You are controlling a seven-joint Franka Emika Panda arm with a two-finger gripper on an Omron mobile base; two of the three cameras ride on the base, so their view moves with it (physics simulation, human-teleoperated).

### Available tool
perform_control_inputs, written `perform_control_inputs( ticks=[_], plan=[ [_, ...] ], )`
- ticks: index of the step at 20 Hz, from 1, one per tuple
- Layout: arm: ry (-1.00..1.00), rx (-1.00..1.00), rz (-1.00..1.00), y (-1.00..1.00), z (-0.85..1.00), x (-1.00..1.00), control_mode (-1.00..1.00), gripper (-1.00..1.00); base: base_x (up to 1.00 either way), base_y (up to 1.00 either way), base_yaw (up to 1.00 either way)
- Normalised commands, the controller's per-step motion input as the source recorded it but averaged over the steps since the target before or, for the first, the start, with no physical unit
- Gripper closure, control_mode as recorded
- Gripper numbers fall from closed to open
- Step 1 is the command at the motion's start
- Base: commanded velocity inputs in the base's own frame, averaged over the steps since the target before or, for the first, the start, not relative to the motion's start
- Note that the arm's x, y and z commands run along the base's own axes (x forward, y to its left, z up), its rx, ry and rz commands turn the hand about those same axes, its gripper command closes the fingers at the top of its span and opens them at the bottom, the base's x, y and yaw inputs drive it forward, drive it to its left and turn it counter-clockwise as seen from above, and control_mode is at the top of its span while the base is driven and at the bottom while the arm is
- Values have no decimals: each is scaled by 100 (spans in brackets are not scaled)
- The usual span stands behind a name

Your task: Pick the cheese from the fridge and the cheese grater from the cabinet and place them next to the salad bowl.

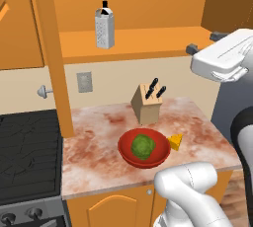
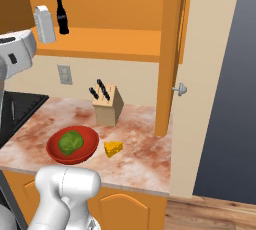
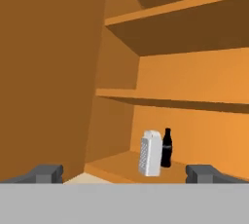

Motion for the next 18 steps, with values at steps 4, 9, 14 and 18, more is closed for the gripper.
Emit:
perform_control_inputs(
  ticks=[4,9,14,18],
  plan=[
    [0,6,10,16,-8,16,-100,-100,0,0,0],
    [0,0,6,7,0,29,-100,-100,0,0,0],
    [2,1,1,0,0,35,-100,-100,0,0,0],
    [1,-1,0,2,0,26,-100,-100,0,0,0]
  ],
)
